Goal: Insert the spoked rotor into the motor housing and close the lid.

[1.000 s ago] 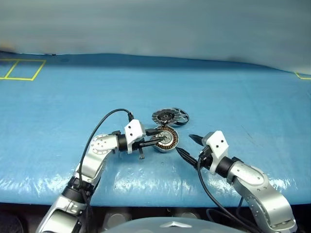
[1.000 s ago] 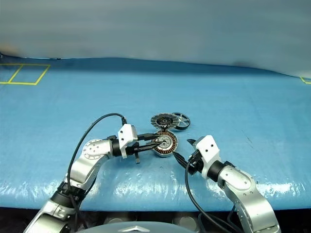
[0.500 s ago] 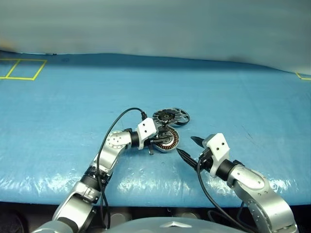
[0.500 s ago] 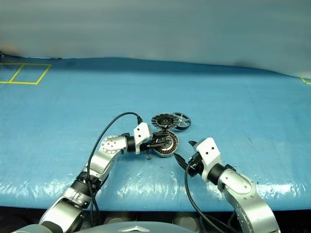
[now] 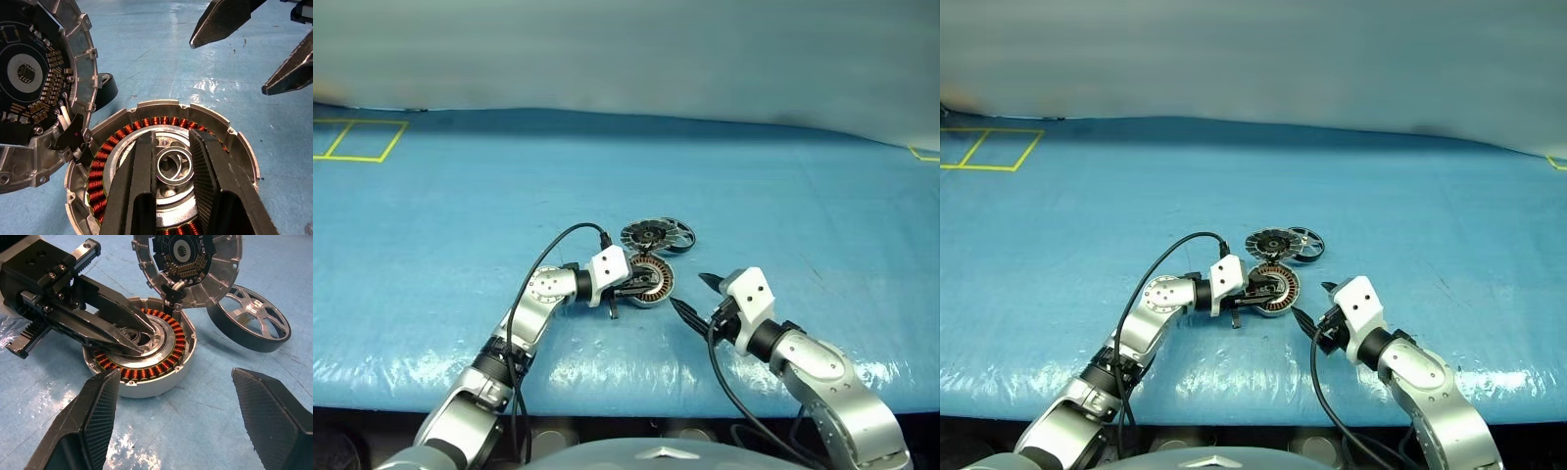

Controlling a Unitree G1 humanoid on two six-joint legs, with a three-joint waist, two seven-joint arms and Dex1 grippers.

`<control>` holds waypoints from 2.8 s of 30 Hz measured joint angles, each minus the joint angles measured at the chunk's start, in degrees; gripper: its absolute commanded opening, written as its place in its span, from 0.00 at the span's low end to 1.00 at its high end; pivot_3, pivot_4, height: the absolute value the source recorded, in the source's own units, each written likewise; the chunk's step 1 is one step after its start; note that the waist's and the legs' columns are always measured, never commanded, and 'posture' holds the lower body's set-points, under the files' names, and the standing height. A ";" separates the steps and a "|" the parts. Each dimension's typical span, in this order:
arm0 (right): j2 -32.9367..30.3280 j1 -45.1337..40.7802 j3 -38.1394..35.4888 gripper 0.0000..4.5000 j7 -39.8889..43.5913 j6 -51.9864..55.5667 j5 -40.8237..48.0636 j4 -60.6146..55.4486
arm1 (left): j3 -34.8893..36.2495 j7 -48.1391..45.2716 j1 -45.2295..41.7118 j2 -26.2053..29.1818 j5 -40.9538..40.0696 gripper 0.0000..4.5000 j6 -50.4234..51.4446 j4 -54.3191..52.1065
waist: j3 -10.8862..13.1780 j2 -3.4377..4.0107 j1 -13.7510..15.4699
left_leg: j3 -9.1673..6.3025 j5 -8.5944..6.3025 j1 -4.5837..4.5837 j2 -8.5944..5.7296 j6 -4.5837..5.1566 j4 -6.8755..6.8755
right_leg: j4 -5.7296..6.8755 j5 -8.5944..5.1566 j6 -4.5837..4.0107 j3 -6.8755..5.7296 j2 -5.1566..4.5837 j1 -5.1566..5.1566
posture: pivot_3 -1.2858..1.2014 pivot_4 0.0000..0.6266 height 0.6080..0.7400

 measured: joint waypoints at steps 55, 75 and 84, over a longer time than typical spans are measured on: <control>-0.79 -12.58 7.07 0.14 7.13 0.02 3.43 2.68 | 7.95 -4.78 13.32 12.76 -13.79 0.75 10.27 -22.00 | -0.08 0.10 -0.70 | 0.02 0.00 0.17 0.04 0.01 0.00 | 0.06 0.00 -0.02 0.02 0.02 0.10 | 0.52 0.24 1.00; -4.54 -22.45 16.88 0.00 13.76 -2.65 -6.71 17.12 | 8.98 -0.36 18.72 12.04 -12.09 0.75 9.58 -22.09 | -0.08 0.09 -0.54 | 0.00 0.00 -0.02 0.02 0.00 -0.01 | 0.05 0.01 -0.03 0.00 0.01 -0.07 | 0.52 0.24 1.00; -2.20 -22.44 16.75 0.00 12.85 -2.72 -6.89 17.46 | 8.86 -0.24 18.56 11.84 -11.80 0.75 9.57 -22.10 | -0.08 0.09 -0.58 | -0.01 0.00 -0.02 0.02 0.00 -0.01 | 0.06 0.01 -0.04 -0.01 0.01 -0.07 | 0.52 0.24 1.00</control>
